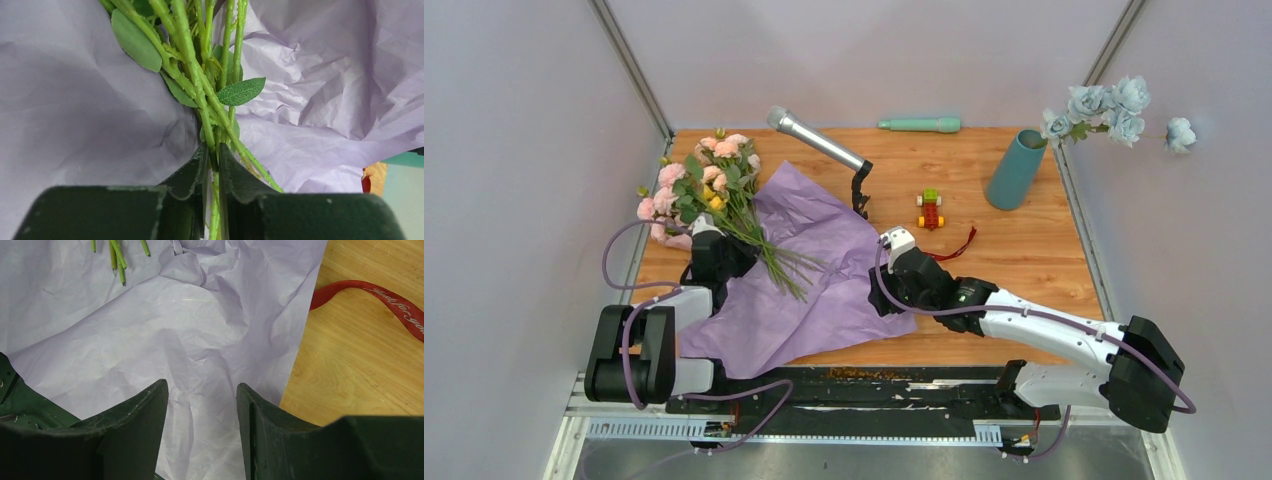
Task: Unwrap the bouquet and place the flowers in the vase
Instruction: Pick up the fake flower from the wrapping paper.
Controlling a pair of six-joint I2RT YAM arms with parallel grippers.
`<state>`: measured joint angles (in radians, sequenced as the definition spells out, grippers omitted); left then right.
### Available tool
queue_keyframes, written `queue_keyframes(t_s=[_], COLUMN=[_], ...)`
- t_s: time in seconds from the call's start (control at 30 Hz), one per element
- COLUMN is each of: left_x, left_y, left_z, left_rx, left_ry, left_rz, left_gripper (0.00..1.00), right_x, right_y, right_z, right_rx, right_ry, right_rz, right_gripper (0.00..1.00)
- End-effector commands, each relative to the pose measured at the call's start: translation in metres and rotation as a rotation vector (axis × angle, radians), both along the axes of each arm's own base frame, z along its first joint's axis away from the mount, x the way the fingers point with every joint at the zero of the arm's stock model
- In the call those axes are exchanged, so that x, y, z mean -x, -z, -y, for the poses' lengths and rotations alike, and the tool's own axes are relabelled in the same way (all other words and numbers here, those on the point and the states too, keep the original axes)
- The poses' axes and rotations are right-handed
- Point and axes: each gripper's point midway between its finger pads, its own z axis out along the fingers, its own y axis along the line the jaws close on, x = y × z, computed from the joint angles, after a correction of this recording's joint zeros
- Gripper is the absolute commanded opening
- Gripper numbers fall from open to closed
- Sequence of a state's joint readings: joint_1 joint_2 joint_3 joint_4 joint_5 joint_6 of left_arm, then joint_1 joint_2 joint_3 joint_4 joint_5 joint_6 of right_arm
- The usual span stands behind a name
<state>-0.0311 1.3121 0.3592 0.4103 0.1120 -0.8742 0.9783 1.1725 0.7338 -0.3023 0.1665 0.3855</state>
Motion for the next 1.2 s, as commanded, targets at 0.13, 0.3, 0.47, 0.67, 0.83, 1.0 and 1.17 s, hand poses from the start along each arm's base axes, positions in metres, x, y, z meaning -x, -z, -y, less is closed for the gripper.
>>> queue_keyframes(t_s=[0.13,0.3,0.47,0.67,0.83,1.0,1.17], left_x=[-0.002,0.004,0.015,0.035,0.055,0.082,0.113], left_y=[-0.011,-0.028,-0.054,-0.083,-0.126,-0.164,-0.212], left_z=[-0.001,-0.001,-0.004,-0.005,0.009,0.033,0.065], left_rx=[0.056,0.088,0.085,0.051,0.013,-0.076,-0.166], left_ry=[-0.022,-0.041,-0.053,-0.029,0.090,0.304,0.571], left_rz=[0.070,0.139,0.238,0.361,0.498,0.580,0.648], left_gripper=[0.02,0.00,0.00,0.00,0.00,0.00,0.00], right_x=[-0.005,-0.004,-0.004,-0.005,-0.005,0.001,0.018], right_y=[-0.011,-0.010,-0.009,-0.016,-0.030,-0.062,-0.121], right_z=[0.002,0.003,0.003,0.005,0.004,-0.009,-0.030], right_rx=[-0.037,-0.035,-0.034,-0.052,-0.087,-0.187,-0.389], right_ry=[0.034,0.035,0.038,0.048,0.046,-0.031,-0.197], right_rz=[0.024,0.022,0.018,0.031,0.057,0.096,0.166], right_gripper=[0.53,0.53,0.53,0.53,0.53,0.54,0.57])
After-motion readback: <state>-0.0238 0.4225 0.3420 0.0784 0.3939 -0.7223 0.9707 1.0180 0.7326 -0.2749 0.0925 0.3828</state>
